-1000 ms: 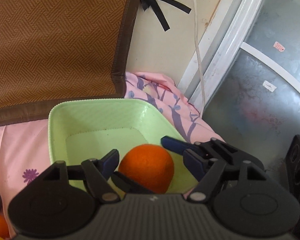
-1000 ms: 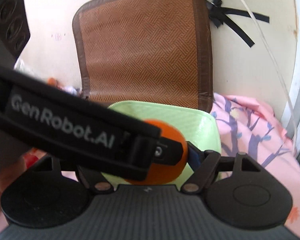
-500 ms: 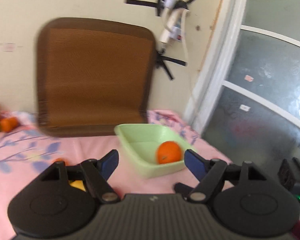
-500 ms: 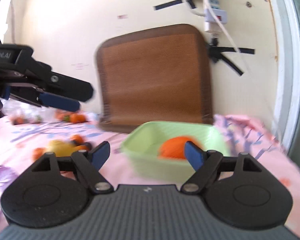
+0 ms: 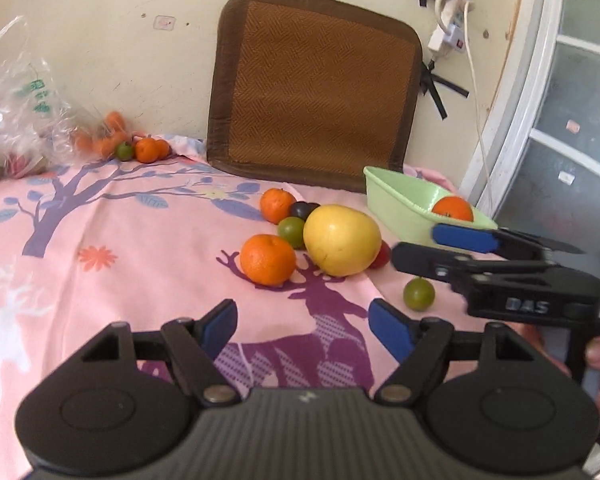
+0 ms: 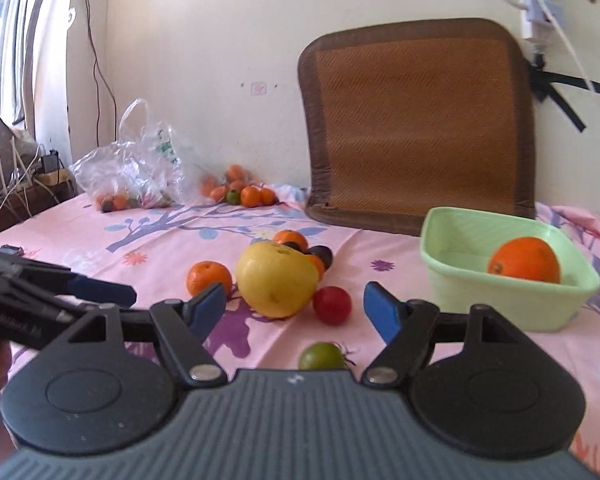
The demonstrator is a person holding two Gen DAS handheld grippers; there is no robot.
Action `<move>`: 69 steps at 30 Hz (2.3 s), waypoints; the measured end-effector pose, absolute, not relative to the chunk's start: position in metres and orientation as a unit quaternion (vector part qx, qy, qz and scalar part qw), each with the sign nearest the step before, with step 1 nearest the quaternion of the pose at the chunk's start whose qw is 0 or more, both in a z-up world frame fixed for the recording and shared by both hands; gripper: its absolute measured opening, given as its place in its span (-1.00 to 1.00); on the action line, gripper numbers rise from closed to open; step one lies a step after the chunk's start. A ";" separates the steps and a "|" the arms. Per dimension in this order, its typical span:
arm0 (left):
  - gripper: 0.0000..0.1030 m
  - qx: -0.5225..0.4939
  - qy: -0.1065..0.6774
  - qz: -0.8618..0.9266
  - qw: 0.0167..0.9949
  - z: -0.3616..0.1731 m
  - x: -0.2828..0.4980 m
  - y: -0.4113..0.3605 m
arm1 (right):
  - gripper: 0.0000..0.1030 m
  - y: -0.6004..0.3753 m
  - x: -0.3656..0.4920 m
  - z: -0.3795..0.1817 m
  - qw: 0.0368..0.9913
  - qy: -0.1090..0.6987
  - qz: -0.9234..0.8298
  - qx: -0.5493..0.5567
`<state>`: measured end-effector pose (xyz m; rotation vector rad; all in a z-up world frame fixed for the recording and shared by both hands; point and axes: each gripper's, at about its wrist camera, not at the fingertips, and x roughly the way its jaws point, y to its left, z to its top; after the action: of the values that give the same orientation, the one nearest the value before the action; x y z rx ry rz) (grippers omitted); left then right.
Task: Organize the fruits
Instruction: 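Move the right tool back to the yellow pomelo, then grasp the yellow pomelo with the right tool, then carry the yellow pomelo into the green dish and open the right tool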
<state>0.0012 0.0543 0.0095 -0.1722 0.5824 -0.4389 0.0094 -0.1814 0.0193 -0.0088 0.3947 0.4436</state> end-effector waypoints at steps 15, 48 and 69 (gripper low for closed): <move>0.45 -0.218 0.260 -0.227 0.913 -0.001 0.011 0.096 | 0.25 -0.156 0.046 0.015 0.932 0.259 0.251 -0.031; 0.29 -0.134 0.283 -0.299 0.901 0.041 0.027 0.020 | 0.18 -0.154 -0.019 0.020 0.932 0.191 0.295 -0.084; 0.42 -0.111 0.342 -0.349 0.865 0.045 0.189 -0.137 | 0.21 -0.251 0.082 0.014 0.972 0.179 0.112 -0.104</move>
<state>0.1886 -0.1368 0.0454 -0.2323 0.7166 -0.7309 0.0816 -0.2509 0.0135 -0.2099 0.3612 0.2271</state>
